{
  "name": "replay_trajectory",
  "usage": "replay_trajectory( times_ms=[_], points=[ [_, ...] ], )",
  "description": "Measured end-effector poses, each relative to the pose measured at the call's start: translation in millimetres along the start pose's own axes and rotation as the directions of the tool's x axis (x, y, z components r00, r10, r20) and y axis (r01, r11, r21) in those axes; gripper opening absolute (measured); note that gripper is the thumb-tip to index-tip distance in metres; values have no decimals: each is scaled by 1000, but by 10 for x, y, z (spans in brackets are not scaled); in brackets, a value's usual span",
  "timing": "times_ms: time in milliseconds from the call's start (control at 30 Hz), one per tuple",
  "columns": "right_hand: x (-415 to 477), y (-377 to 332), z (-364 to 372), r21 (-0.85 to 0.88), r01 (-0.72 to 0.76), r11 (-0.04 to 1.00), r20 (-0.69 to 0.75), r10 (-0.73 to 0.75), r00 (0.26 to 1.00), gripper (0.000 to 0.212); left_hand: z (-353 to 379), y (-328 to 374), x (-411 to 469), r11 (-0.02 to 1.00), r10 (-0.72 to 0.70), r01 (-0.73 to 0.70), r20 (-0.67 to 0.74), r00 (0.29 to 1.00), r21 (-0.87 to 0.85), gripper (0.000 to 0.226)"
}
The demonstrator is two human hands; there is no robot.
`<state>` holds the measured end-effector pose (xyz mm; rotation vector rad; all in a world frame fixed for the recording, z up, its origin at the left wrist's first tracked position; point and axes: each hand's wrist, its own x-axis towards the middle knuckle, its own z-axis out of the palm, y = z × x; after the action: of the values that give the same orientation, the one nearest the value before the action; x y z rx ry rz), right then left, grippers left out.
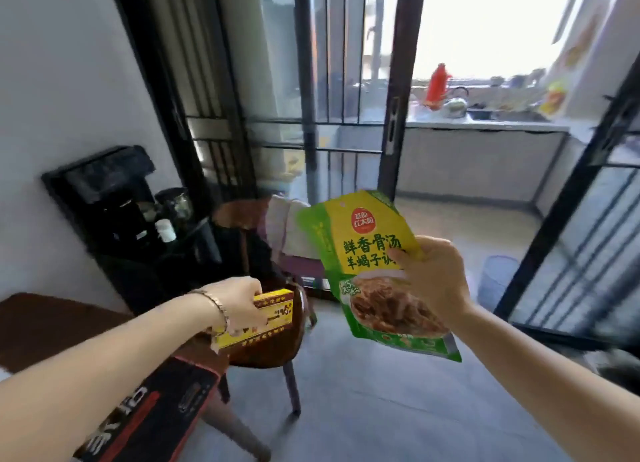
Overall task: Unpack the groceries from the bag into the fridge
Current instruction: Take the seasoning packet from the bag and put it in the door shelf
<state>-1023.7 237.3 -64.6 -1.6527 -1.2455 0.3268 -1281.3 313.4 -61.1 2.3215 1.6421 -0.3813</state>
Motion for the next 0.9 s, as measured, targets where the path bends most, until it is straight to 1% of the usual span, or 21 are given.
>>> replay_trajectory(
  times_ms=[67, 133, 233, 300, 367, 433, 500, 533, 600, 633, 667, 733, 800, 900],
  points=[
    [6, 344, -506, -55, -31, 998, -130, 24, 991, 24, -59, 613, 331, 988, 143, -140, -35, 989, 69, 25],
    [-43, 639, -1014, -84, -74, 994, -263, 50, 964, 29, -119, 1261, 627, 945, 287, -261, -118, 951, 195, 30],
    [-181, 993, -1734, -76, -182, 980, -430, 132, 893, 36, -184, 2307, 980, 854, 478, -396, -207, 854, 338, 32],
    [-307, 1157, -2165, -66, -253, 965, -522, 183, 833, 39, -204, 3031, 1101, 764, 610, -488, -228, 759, 422, 33],
    [-460, 1258, -2565, -69, -358, 931, -642, 233, 730, 34, -230, 3701, 1108, 652, 741, -597, -226, 633, 467, 34],
    [-660, 1291, -2940, -66, -468, 881, -759, 260, 596, 28, -235, 4300, 1054, 542, 839, -716, -223, 497, 440, 31],
    [-913, 1317, -3268, -28, -574, 818, -859, 274, 432, 32, -223, 4840, 949, 435, 900, -816, -223, 376, 380, 27],
    [-1062, 1337, -3422, 18, -613, 790, -901, 279, 332, 37, -215, 5103, 859, 375, 924, -854, -219, 314, 360, 29],
    [-1383, 1324, -3681, 104, -639, 762, -958, 250, 142, 44, -199, 5571, 623, 259, 959, -905, -199, 201, 336, 34],
    [-1551, 1281, -3790, 115, -655, 747, -975, 212, 70, 45, -188, 5785, 467, 201, 972, -926, -185, 147, 320, 37],
    [-1711, 1212, -3893, 112, -680, 724, -985, 170, 19, 44, -170, 5986, 298, 145, 981, -941, -170, 96, 306, 38],
    [-2018, 1035, -4084, 79, -741, 667, -996, 73, -41, 46, -103, 6360, -46, 46, 992, -956, -125, 10, 289, 37],
    [-2303, 859, -4298, 39, -780, 624, -997, -30, -74, 49, -19, 6713, -419, -49, 994, -957, -77, -74, 286, 34],
    [-2705, 677, -4721, 3, -795, 606, -981, -151, -119, 42, 111, 7185, -1018, -197, 977, -914, -7, -214, 354, 33]
  ],
)
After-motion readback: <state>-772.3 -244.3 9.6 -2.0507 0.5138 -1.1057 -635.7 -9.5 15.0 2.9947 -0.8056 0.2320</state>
